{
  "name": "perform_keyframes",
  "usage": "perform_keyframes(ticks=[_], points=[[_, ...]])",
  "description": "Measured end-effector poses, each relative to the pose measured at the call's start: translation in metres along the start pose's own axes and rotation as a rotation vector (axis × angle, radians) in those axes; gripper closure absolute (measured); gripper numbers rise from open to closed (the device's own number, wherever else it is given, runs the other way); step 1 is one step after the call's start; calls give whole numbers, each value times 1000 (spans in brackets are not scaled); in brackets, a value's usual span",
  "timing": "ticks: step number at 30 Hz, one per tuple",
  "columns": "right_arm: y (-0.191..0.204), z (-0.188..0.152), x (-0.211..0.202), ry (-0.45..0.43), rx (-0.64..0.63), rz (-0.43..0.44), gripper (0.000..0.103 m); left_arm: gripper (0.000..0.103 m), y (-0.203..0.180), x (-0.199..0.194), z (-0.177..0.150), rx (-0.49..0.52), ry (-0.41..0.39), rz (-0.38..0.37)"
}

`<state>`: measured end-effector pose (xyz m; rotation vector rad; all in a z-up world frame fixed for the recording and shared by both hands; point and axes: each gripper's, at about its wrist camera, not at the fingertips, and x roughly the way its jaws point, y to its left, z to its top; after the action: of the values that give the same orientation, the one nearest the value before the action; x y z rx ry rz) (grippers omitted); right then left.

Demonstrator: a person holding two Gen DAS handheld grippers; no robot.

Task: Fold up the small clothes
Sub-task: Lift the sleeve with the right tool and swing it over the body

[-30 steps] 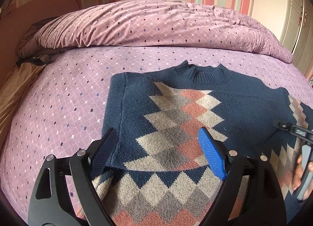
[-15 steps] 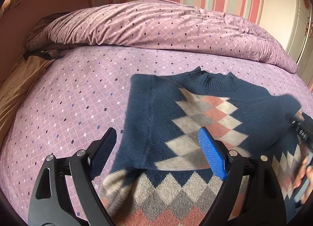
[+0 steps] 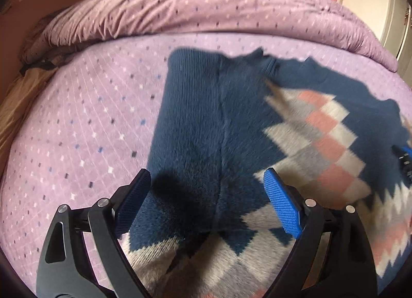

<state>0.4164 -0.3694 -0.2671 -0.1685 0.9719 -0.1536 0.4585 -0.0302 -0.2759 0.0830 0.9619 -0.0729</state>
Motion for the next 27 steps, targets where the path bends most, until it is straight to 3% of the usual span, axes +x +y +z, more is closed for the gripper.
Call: perform_keyframes(ticks=[2, 5, 8, 11, 15, 17, 19, 21, 24, 27], points=[[-10, 4, -19, -54, 51, 33, 38, 14, 1, 5, -2, 4, -3, 15], [-13, 11, -42, -135, 91, 72, 35, 12, 2, 10, -4, 12, -1, 34], [-1, 12, -28, -100, 59, 93, 37, 11, 1, 12, -4, 20, 6, 49], [10, 8, 4, 18, 37, 123, 39, 11, 1, 10, -3, 24, 6, 54], [-12, 3, -3, -3, 126, 194, 38, 13, -1, -7, -2, 37, -27, 60], [-43, 0, -26, -90, 207, 160, 23, 12, -3, -18, -1, 41, -54, 67], [-88, -7, -42, -163, 299, 96, 11, 4, -5, -30, 0, 40, -86, 66], [-137, -20, -47, -190, 391, 28, 10, 3, -9, -40, 1, 33, -105, 58], [-229, -60, -42, -179, 633, -78, 10, 3, -13, -49, 3, 7, -104, 23], [-288, -99, -35, -177, 825, -107, 11, 3, -23, -57, 5, -3, -106, -32]])
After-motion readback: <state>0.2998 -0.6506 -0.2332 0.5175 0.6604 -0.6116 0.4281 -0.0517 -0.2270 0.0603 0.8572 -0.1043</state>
